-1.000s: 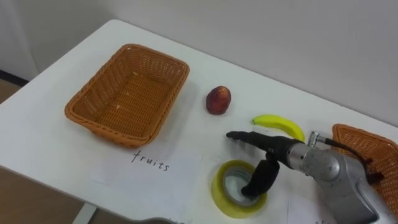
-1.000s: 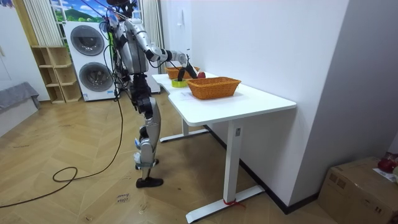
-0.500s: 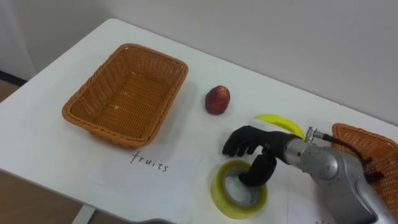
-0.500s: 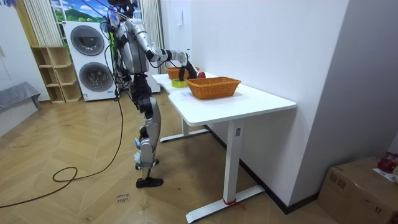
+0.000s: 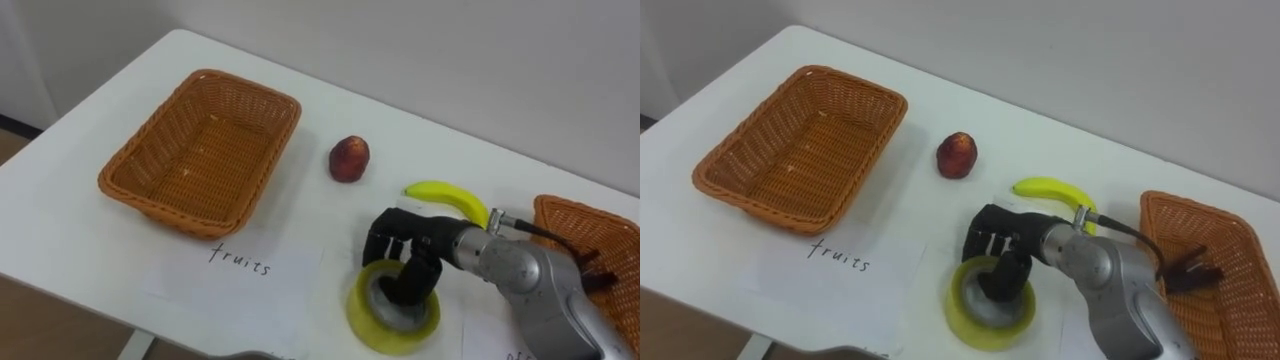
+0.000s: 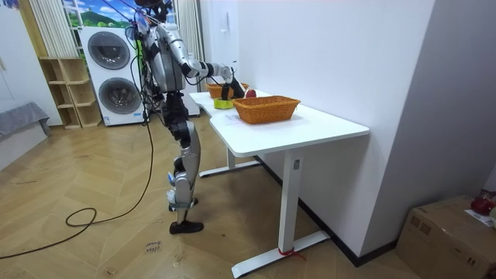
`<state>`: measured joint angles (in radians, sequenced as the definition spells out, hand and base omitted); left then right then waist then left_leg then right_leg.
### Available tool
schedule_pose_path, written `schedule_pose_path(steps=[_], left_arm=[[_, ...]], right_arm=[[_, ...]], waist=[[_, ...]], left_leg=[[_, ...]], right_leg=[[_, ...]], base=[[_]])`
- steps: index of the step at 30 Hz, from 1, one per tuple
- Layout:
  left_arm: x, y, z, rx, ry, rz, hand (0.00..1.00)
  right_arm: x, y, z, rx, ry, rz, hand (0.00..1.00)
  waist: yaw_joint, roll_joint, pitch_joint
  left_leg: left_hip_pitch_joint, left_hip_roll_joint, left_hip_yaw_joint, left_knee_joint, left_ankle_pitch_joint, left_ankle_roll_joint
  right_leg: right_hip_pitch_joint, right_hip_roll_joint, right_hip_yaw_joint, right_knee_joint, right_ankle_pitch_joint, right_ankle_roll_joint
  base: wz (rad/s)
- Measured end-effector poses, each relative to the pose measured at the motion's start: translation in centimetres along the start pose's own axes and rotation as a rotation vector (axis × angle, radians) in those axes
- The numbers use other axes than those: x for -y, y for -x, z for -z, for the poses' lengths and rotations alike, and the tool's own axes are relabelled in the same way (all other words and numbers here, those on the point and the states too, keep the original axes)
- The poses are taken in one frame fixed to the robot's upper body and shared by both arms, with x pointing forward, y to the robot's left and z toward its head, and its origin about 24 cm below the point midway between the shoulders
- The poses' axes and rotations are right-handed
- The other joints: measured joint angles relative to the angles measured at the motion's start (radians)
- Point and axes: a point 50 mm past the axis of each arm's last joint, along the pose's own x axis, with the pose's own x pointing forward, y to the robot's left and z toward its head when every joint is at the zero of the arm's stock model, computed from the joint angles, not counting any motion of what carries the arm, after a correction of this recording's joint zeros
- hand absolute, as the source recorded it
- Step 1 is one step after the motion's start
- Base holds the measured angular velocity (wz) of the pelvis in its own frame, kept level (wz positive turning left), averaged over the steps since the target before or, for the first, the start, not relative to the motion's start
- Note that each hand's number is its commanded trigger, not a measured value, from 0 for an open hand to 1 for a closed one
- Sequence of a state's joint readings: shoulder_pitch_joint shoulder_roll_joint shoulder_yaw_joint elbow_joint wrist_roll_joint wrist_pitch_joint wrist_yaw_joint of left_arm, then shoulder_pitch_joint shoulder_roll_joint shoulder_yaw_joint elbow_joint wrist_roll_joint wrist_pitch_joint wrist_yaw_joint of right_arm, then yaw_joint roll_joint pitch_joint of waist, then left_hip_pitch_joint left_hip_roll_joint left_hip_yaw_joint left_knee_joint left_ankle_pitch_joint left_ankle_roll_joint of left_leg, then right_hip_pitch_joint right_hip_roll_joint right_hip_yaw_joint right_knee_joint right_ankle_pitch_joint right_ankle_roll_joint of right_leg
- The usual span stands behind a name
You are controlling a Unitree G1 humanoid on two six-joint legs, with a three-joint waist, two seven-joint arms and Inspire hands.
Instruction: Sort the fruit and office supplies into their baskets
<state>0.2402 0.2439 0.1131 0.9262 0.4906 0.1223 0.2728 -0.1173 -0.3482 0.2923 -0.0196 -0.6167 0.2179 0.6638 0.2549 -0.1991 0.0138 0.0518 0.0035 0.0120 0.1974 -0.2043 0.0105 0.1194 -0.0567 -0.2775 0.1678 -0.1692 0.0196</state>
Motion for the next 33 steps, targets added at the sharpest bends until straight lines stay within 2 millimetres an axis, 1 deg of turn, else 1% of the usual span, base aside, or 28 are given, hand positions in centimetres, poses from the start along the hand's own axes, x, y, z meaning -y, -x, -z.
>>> schedule_pose_path(steps=[7,10,14,16,19,23,27,30,31,33], left_arm=[[0.0,0.0,0.0,0.000,0.000,-0.007,0.00],[-0.1,0.0,-0.1,0.001,0.001,-0.028,0.00],[0.0,0.1,-0.1,-0.001,0.008,-0.025,0.00],[0.1,0.1,-0.1,-0.004,0.020,-0.024,0.00],[0.3,0.2,0.1,-0.011,0.030,-0.017,0.00],[0.7,0.4,0.4,-0.019,0.033,-0.007,0.00],[1.0,0.6,0.5,-0.020,0.036,-0.012,0.00],[1.3,0.8,1.1,-0.027,0.034,-0.009,0.00],[1.3,0.8,1.2,-0.027,0.037,-0.008,0.00],[1.6,0.9,1.5,-0.040,0.038,0.001,0.00]], right_arm=[[0.0,0.0,0.0,0.000,0.000,0.002,1.00],[0.0,0.0,0.0,0.000,-0.001,0.006,1.00],[0.1,0.0,0.0,0.005,-0.008,0.008,1.00],[0.1,0.0,-0.1,0.019,-0.028,0.008,1.00],[0.4,0.2,-0.2,0.036,-0.049,0.023,1.00],[2.0,1.2,-0.6,0.078,-0.060,0.133,1.00],[2.9,2.1,-0.2,0.101,-0.126,0.251,1.00],[3.4,2.8,-0.5,0.147,-0.160,0.341,1.00],[3.5,2.9,-0.5,0.150,-0.162,0.354,1.00],[4.0,3.3,-0.4,0.163,-0.188,0.404,1.00]], waist=[[0.000,0.001,-0.0006],[-0.001,0.006,-0.0022],[-0.004,0.022,-0.0041],[-0.007,0.023,-0.0043],[-0.013,0.023,-0.0045],[-0.033,0.023,-0.0047],[-0.048,0.024,-0.0054],[-0.077,0.036,-0.0082],[-0.080,0.038,-0.0075],[-0.089,0.049,-0.0101]], left_leg=[[0.001,0.000,0.001,0.001,0.000,0.000],[0.002,0.000,0.005,0.001,0.000,0.000],[0.011,0.001,0.013,-0.004,0.000,0.000],[0.011,0.001,0.016,-0.006,0.001,0.000],[0.012,0.001,0.018,-0.006,0.001,0.000],[0.013,0.002,0.020,-0.005,0.001,0.000],[0.013,0.002,0.027,-0.002,0.001,0.000],[0.017,0.002,0.034,-0.004,0.001,0.000],[0.020,0.003,0.039,-0.007,0.001,0.000],[0.027,0.004,0.047,-0.015,0.001,0.000]], right_leg=[[0.000,0.000,0.000,-0.001,0.000,0.000],[0.000,0.000,0.002,-0.001,0.000,0.000],[0.002,0.000,0.013,-0.001,0.000,0.000],[0.001,0.001,0.024,-0.001,0.000,0.000],[0.001,0.001,0.027,-0.001,0.000,0.000],[0.000,0.001,0.029,-0.001,0.000,0.000],[0.000,0.001,0.030,-0.001,0.000,0.000],[0.000,0.001,0.041,-0.001,0.000,0.000],[0.000,0.001,0.044,-0.001,0.000,0.000],[0.000,0.002,0.055,0.000,0.000,0.000]], base=[[0.00],[-0.02],[-0.07],[-0.03],[0.00],[0.00],[0.00],[-0.08],[-0.16],[-0.15]])
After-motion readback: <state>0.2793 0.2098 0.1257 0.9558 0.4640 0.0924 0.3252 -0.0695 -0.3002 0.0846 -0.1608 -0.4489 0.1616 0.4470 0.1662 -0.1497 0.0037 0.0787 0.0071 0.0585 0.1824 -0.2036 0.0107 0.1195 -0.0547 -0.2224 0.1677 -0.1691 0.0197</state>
